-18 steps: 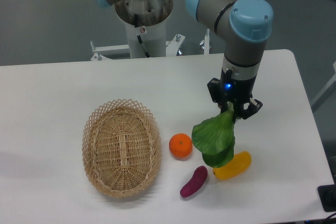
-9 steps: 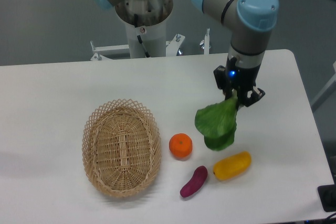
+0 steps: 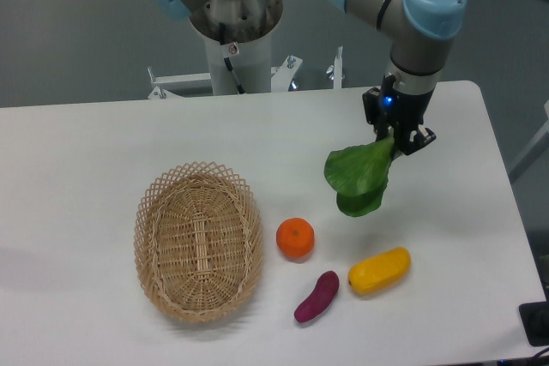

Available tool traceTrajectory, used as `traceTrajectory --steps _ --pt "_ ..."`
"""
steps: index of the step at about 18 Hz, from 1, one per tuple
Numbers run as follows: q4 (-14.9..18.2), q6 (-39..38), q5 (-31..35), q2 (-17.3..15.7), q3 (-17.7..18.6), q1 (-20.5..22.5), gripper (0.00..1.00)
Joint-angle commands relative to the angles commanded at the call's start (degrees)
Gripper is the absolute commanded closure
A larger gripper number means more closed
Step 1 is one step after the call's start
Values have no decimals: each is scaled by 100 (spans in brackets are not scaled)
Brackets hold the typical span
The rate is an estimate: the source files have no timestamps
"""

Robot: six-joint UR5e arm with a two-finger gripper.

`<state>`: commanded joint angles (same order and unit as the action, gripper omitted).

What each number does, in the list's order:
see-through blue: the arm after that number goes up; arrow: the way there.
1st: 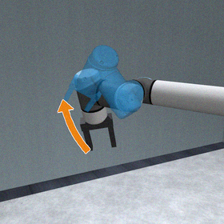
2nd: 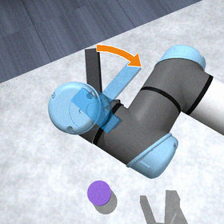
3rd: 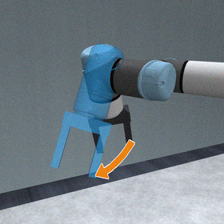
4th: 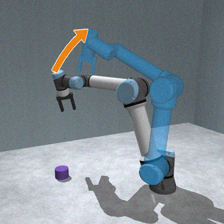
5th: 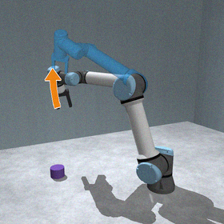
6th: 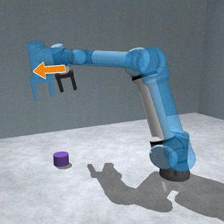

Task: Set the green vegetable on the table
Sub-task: 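Lower the bok choy onto the table beside the yellow pepper, then open the gripper to release the bok choy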

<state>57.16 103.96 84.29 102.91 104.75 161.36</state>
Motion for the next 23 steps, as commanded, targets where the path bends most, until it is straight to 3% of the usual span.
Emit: traceTrajectory --steps 2,5,15,18,19,20,23 --pt "-484 98 0 307 71 45 60" --pt "-863 10 9 642 115 18 60" --pt "-917 19 17 801 353 18 56" --pt "-917 10 9 801 335 18 32" --pt "-917 28 9 801 318 18 13" --pt "-934 19 9 792 291 18 0" --pt "-952 -112 0 740 204 10 0"
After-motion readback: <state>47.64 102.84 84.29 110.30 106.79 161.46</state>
